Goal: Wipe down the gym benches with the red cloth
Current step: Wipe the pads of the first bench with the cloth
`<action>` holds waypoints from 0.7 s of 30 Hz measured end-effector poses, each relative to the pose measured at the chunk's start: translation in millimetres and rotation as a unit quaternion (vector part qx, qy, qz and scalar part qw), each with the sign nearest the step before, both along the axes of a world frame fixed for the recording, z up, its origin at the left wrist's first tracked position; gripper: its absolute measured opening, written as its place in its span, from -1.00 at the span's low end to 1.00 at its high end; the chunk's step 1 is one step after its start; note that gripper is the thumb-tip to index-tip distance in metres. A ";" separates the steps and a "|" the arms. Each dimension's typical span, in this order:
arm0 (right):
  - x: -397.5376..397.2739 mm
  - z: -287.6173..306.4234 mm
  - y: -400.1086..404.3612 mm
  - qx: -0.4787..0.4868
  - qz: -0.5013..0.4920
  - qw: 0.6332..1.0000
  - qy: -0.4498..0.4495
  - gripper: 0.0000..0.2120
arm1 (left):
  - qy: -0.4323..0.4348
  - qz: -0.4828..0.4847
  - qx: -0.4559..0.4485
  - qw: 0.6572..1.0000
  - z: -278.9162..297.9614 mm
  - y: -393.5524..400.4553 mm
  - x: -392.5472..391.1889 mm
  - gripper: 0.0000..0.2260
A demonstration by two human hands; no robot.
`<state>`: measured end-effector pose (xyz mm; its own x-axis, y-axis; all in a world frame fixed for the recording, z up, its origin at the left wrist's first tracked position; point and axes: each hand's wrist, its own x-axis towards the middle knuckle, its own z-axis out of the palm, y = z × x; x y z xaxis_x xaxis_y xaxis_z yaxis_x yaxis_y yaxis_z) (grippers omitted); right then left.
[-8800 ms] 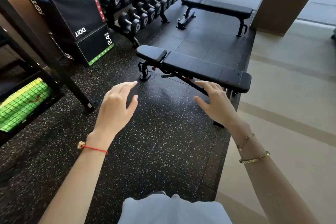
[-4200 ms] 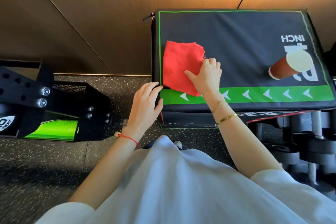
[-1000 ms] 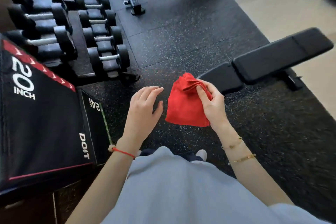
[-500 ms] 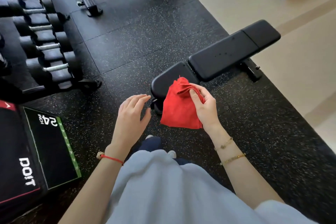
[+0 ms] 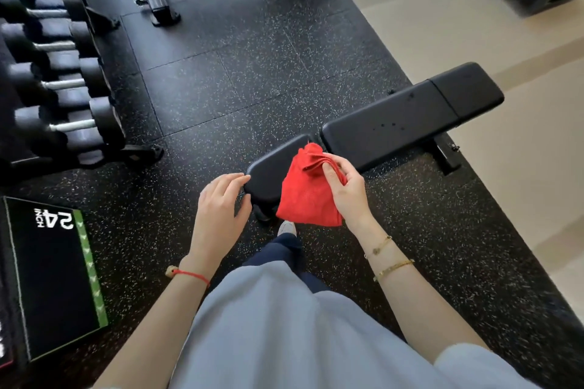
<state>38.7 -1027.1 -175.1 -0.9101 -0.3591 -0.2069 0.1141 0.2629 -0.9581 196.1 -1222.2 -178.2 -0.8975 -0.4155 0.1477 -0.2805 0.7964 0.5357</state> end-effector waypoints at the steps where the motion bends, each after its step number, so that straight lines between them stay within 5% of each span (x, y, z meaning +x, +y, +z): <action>1: -13.1 -4.2 -2.4 0.007 0.007 1.000 -0.001 -0.75 | 0.003 0.008 0.006 1.000 -6.1 -0.4 -10.5 -0.71; 12: -120.1 -75.5 -36.2 0.032 0.118 0.992 -0.033 -0.76 | -0.014 0.068 -0.009 0.998 -85.1 -4.4 -91.9 -0.73; 21: -150.4 -206.3 -33.7 0.058 0.208 0.976 -0.008 -0.74 | -0.021 0.125 -0.030 0.991 -204.3 18.0 -117.0 -0.76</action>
